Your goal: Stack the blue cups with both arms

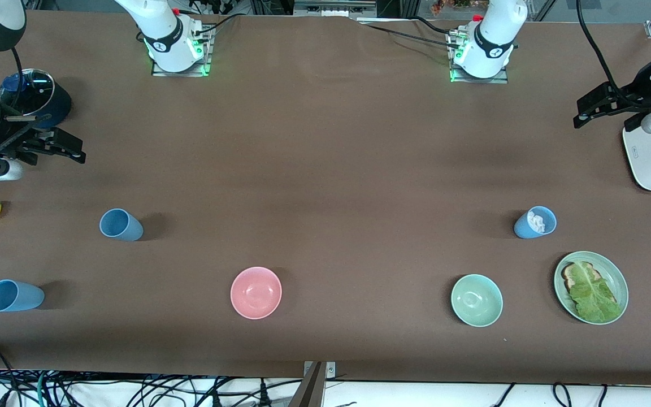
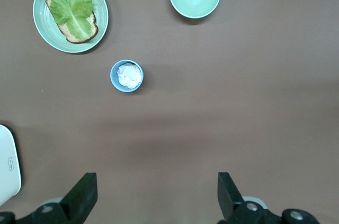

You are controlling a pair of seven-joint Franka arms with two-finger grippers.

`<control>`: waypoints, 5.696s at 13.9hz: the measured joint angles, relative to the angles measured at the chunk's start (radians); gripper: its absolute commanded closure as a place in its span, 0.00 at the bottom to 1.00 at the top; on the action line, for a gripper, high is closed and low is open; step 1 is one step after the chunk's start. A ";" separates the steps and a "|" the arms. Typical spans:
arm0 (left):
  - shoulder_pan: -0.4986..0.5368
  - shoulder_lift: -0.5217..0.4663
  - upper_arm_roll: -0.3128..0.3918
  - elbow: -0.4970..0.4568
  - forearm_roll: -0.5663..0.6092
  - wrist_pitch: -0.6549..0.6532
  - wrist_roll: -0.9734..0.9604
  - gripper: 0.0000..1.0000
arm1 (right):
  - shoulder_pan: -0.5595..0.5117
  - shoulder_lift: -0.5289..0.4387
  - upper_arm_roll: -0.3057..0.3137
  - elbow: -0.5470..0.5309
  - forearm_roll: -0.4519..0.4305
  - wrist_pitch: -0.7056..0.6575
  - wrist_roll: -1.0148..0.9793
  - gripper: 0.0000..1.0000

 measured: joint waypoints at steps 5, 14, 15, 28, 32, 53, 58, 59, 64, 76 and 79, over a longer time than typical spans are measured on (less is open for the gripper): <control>0.000 0.001 0.000 0.000 0.000 0.000 0.000 0.00 | 0.000 0.000 0.000 0.000 0.000 0.000 0.000 0.00; 0.000 0.002 0.000 -0.001 0.000 0.000 0.000 0.00 | 0.000 0.000 0.000 0.000 0.000 0.001 0.000 0.00; 0.000 0.002 0.000 -0.001 0.000 0.000 0.000 0.00 | 0.000 0.000 0.000 0.000 0.000 0.001 0.001 0.00; -0.001 0.002 0.000 -0.001 0.000 0.000 0.000 0.00 | 0.001 -0.001 0.004 0.006 0.000 0.002 0.002 0.00; -0.001 0.002 0.000 -0.001 0.000 0.000 0.000 0.00 | 0.001 -0.001 0.004 0.006 0.000 0.002 0.002 0.00; -0.006 0.009 0.000 -0.001 0.000 0.000 0.000 0.00 | 0.001 -0.001 0.005 0.008 0.000 0.002 0.002 0.00; -0.006 0.025 0.000 -0.001 0.000 0.000 0.000 0.00 | 0.001 -0.001 0.005 0.008 0.000 0.002 0.002 0.00; -0.006 0.025 0.000 -0.001 0.000 0.000 0.000 0.00 | 0.001 -0.001 0.005 0.008 0.001 0.002 0.002 0.00; -0.004 0.027 0.000 -0.001 0.000 0.000 0.000 0.00 | 0.001 -0.001 0.006 0.008 0.004 0.002 0.003 0.00; 0.147 0.227 0.018 -0.004 0.009 0.097 0.219 0.00 | 0.002 -0.001 0.006 0.010 0.005 0.002 0.003 0.00; 0.166 0.322 0.018 -0.008 0.009 0.159 0.235 0.00 | 0.002 -0.001 0.006 0.010 0.005 0.002 0.003 0.00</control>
